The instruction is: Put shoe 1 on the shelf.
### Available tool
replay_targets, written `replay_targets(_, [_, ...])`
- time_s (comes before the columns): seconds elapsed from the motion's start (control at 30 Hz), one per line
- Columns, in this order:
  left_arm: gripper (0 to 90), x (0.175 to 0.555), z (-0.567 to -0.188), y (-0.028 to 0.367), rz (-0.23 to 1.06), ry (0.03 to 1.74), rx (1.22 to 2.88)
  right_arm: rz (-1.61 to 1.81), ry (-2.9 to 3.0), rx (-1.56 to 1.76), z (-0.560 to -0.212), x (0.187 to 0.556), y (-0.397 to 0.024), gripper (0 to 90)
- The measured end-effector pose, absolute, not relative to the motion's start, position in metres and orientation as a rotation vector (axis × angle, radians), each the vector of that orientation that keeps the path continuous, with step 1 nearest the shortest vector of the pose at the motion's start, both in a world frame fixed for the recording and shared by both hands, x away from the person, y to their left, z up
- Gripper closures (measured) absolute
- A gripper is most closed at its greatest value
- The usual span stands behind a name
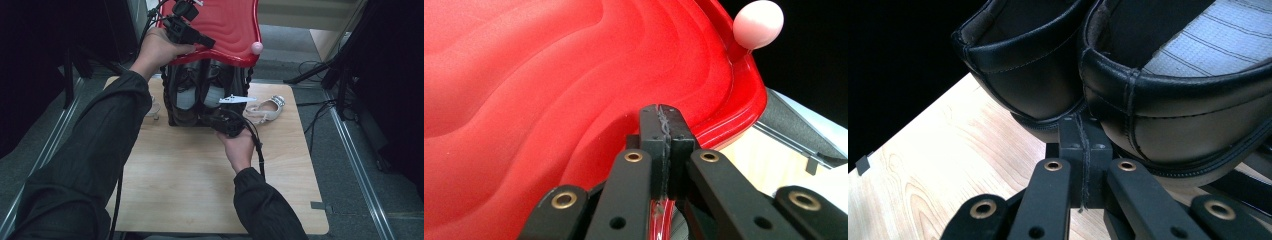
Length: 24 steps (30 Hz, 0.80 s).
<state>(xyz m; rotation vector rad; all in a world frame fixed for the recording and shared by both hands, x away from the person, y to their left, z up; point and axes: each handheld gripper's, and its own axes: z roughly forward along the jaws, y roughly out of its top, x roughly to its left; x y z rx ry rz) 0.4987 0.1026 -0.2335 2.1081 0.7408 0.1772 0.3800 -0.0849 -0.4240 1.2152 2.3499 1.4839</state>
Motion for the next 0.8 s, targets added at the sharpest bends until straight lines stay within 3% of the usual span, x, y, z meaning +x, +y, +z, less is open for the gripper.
replay_targets(0.8, [90.0, 0.498, -0.233, 0.103, 0.177, 0.750, 2.102, 1.461, 2.347, 1.231, -0.413, 0.389, -0.093, 90.0])
